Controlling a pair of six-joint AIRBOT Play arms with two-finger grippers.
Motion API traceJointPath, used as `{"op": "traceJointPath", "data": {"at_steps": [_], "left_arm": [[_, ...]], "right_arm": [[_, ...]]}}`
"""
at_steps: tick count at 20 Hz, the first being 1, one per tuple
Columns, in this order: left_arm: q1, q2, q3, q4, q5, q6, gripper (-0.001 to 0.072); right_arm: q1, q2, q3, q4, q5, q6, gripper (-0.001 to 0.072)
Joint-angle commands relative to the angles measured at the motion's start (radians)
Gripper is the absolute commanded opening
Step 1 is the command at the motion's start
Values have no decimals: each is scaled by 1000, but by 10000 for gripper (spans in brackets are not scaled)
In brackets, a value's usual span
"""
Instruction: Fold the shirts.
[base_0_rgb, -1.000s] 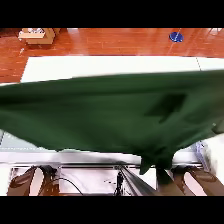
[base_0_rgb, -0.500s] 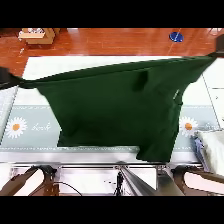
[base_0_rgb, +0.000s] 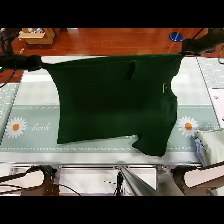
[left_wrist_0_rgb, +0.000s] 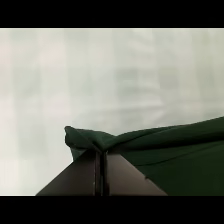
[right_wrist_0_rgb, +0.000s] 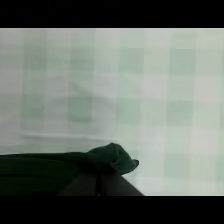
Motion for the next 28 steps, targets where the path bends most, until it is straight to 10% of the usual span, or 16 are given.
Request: {"op": "traceJointPath", "data": {"at_steps": [1, 11, 15, 18, 25, 28], "left_arm": [[-43, -74, 4, -41, 209, 98, 22], [-45, -246, 4, -39, 251, 98, 23], [-30, -241, 68, -27, -1, 97, 23], [-22, -243, 101, 98, -194, -74, 23], [-27, -286, 101, 130, -237, -124, 26], [-26, -283, 122, 110, -253, -123, 229]], "right_arm": [[0, -82, 0, 42, -122, -1, 25], [0, -232, -1, 41, -117, 28, 26], [-7, -174, -1, 8, 12, 25, 25], [-6, -151, -1, -38, 178, 26, 25], [10, -193, -57, 22, 229, 70, 27], [11, -187, -56, 60, 217, 24, 322]]}}
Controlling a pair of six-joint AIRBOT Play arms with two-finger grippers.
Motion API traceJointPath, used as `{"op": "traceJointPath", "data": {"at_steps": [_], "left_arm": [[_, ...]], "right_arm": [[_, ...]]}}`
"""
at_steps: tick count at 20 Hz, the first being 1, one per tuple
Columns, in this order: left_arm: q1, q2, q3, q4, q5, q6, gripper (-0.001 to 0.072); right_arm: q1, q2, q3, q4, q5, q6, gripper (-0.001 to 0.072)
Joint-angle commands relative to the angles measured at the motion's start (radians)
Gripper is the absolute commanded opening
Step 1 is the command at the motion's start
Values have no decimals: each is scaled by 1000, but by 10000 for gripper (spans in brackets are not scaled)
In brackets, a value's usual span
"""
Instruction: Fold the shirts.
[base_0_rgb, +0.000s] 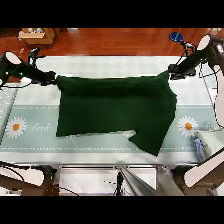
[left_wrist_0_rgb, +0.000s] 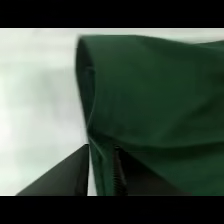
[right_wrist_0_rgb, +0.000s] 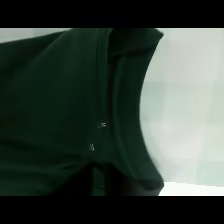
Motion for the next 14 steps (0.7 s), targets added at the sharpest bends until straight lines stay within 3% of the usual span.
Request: {"op": "traceJointPath", "data": {"at_steps": [1, 2, 3, 5, 7, 12, 13, 14], "left_arm": [[7, -1, 45, -18, -75, 0, 229], [21, 3, 78, 1, -125, 0, 231], [44, 11, 112, 35, -186, 0, 277], [115, 46, 121, 69, -305, 0, 285], [208, 92, 53, 24, -401, -1, 567], [387, 283, -410, -144, -423, 57, 590], [404, 314, -500, -147, -415, 57, 638], [414, 335, -569, -146, -407, 58, 638]], "right_arm": [[-1, 21, -5, 41, 24, -61, 331], [-10, 50, -5, -1, 51, -90, 340], [-19, 82, -6, -74, 98, -119, 340], [-78, 142, -6, -161, 191, -110, 411], [-176, 191, -34, -66, 246, -109, 420], [-363, 369, -407, 111, 163, -147, 421], [-380, 407, -495, 128, 119, -161, 422], [-392, 439, -574, 150, 80, -176, 421]]}}
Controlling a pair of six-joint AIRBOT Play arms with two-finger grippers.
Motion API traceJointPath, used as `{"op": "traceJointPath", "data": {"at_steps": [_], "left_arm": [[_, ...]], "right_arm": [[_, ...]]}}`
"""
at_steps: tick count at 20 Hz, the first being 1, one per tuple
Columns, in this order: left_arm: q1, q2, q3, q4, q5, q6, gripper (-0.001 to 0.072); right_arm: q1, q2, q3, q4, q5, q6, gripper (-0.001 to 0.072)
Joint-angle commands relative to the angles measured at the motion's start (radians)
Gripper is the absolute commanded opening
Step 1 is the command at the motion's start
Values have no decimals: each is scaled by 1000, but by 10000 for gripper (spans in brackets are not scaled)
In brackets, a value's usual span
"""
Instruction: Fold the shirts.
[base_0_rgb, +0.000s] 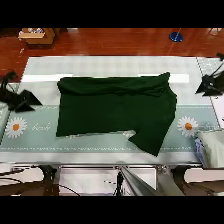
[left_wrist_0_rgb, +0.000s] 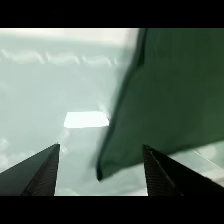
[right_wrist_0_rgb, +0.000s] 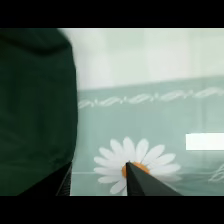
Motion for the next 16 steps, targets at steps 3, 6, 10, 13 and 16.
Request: {"op": "traceJointPath", "data": {"at_steps": [3, 6, 10, 13, 16], "left_arm": [[60, 102, -349, -50, 4, 20, 638], [30, 102, -421, -53, 31, 8, 638], [-8, 102, -474, -61, 115, -3, 638], [-43, 99, -492, -111, 204, -10, 637], [-105, 98, -492, -192, 314, -11, 477]], "right_arm": [[-69, 159, -370, 106, -173, -85, 421], [-69, 186, -465, 146, -221, -89, 421], [-69, 192, -513, 171, -233, -98, 421], [-69, 192, -513, 197, -240, -101, 421], [-69, 192, -513, 224, -239, -102, 421]]}}
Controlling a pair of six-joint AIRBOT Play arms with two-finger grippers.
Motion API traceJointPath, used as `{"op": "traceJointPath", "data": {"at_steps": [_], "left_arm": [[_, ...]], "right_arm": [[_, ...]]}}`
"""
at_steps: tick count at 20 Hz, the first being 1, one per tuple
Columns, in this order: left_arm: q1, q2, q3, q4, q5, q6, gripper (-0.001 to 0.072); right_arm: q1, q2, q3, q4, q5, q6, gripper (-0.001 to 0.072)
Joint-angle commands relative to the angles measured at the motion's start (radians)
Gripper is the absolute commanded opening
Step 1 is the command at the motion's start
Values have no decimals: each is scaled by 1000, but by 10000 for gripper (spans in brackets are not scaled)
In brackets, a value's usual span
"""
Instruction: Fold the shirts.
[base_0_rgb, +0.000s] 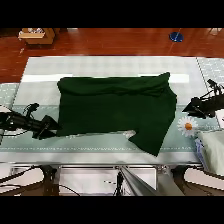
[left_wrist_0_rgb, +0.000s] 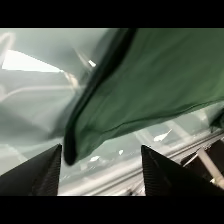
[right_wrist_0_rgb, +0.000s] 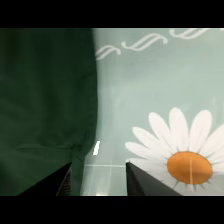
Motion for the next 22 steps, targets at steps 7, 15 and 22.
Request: {"op": "traceJointPath", "data": {"at_steps": [7, 15, 22], "left_arm": [[-82, 0, -10, -75, 59, 31, 23], [-50, 0, -10, -78, 35, 51, 23], [-50, 0, -10, -78, 34, 77, 23]], "right_arm": [[-2, 3, -29, 6, 56, -25, 472], [0, 95, -274, 91, -183, -35, 461], [145, 95, -391, 177, -373, -45, 231]]}}
